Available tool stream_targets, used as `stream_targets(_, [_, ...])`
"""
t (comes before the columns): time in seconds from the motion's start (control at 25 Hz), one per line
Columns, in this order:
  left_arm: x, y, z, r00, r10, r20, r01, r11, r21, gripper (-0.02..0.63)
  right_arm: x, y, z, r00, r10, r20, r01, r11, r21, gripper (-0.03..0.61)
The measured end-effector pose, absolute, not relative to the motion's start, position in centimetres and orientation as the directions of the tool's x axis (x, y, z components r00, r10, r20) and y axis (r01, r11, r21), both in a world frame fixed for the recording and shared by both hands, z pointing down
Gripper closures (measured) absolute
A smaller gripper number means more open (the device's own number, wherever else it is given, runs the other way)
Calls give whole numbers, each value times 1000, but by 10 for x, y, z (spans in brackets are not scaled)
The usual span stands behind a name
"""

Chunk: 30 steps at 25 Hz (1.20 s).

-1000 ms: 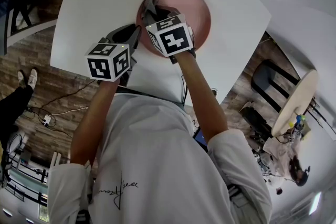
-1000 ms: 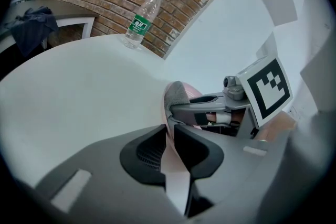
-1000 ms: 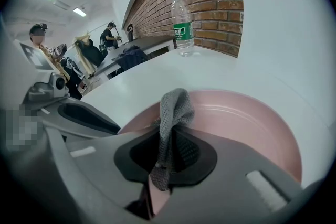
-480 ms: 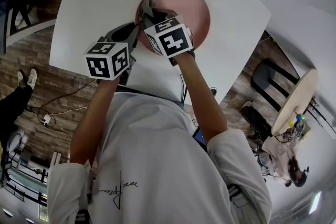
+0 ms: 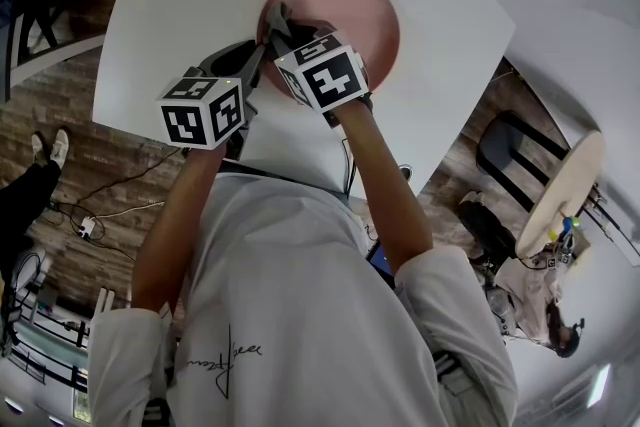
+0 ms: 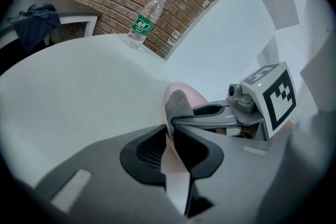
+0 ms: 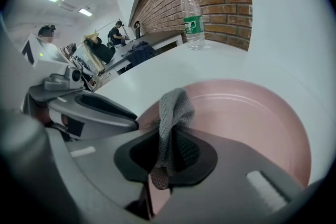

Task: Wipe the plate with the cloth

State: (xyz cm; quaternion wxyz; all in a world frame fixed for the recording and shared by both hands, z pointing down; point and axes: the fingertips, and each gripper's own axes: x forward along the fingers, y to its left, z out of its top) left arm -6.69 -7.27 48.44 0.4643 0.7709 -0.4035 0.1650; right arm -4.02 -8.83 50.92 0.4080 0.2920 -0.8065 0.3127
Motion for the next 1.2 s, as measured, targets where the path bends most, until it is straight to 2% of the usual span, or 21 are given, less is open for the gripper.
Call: stream_targets(1.2, [-62, -72, 484, 608, -481, 632, -784, -240, 572, 549, -32, -48, 510, -525, -91, 846, -648, 687, -328, 532])
